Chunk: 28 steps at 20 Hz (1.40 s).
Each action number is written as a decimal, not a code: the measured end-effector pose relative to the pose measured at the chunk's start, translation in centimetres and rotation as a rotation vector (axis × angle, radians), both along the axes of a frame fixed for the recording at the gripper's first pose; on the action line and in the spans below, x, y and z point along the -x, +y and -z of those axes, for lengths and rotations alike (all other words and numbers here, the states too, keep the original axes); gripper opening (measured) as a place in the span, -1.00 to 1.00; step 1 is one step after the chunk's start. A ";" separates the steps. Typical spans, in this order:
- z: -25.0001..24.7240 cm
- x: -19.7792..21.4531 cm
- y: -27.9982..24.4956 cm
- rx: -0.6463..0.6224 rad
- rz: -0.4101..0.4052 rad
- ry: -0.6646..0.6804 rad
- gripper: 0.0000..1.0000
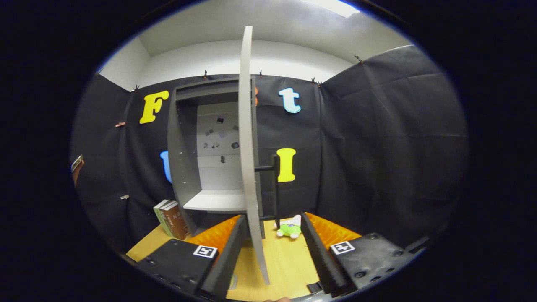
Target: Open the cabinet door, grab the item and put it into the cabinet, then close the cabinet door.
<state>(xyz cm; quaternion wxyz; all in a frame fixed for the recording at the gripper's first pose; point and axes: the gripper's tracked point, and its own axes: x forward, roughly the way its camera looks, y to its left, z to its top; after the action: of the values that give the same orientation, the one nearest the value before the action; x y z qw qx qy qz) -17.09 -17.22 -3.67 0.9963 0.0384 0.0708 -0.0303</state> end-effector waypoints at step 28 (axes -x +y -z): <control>43.7 -1.0 17.4 -0.021 -0.153 0.851 0.70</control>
<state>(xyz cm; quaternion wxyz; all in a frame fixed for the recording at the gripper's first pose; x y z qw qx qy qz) -16.08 0.23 -47.34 0.8771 0.0272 0.4785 0.0311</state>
